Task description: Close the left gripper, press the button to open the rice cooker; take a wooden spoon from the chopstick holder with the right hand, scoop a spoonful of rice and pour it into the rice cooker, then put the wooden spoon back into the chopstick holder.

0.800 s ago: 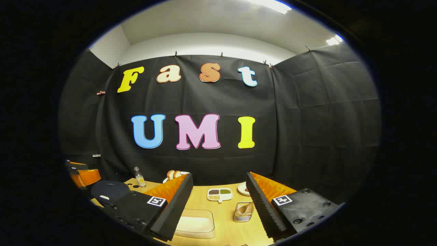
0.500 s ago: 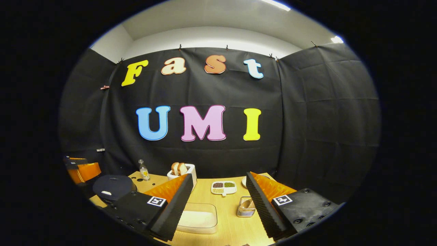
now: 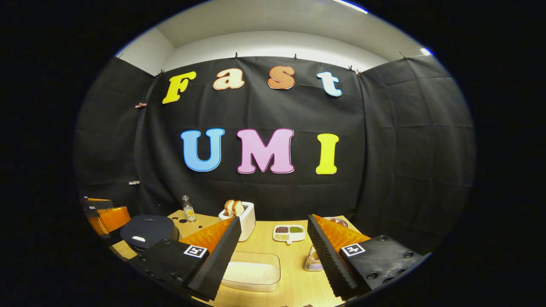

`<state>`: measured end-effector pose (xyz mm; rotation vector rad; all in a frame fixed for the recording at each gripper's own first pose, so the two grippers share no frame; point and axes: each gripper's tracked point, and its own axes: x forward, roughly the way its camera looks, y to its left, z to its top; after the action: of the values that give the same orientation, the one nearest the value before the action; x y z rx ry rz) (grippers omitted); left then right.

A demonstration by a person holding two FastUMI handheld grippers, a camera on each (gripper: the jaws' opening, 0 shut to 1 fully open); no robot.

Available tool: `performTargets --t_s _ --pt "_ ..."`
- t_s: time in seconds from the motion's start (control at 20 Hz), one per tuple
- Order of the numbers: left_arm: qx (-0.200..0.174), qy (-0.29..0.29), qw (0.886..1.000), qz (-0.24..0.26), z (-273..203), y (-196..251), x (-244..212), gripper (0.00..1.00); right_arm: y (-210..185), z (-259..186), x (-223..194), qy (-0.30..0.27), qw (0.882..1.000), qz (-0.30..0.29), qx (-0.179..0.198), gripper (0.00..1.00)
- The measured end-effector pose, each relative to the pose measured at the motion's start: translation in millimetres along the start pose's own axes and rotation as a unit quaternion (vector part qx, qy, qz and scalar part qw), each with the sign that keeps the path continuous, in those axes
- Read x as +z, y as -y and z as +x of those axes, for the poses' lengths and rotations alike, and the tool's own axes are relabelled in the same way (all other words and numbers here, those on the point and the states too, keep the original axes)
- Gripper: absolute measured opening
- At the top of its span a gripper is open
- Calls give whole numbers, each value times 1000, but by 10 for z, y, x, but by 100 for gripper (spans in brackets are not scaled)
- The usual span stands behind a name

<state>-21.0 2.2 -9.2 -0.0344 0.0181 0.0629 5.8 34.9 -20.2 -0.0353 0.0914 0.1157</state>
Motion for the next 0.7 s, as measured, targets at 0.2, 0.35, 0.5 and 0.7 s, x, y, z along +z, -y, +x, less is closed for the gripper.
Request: performTargets --t_s 0.2,0.35,0.5,0.7 --pt "4 0 1000 -1 -38 -19 -6 95 -30 23 44 3 1000 9 2 98" --pt "6 3 1000 2 -43 -28 17 95 -61 43 56 6 1000 9 7 98" --pt "11 5 1000 7 -37 -70 13 95 -47 45 50 8 1000 12 7 98" --pt "19 6 1000 9 11 -174 65 95 10 46 70 12 1000 12 0 98"
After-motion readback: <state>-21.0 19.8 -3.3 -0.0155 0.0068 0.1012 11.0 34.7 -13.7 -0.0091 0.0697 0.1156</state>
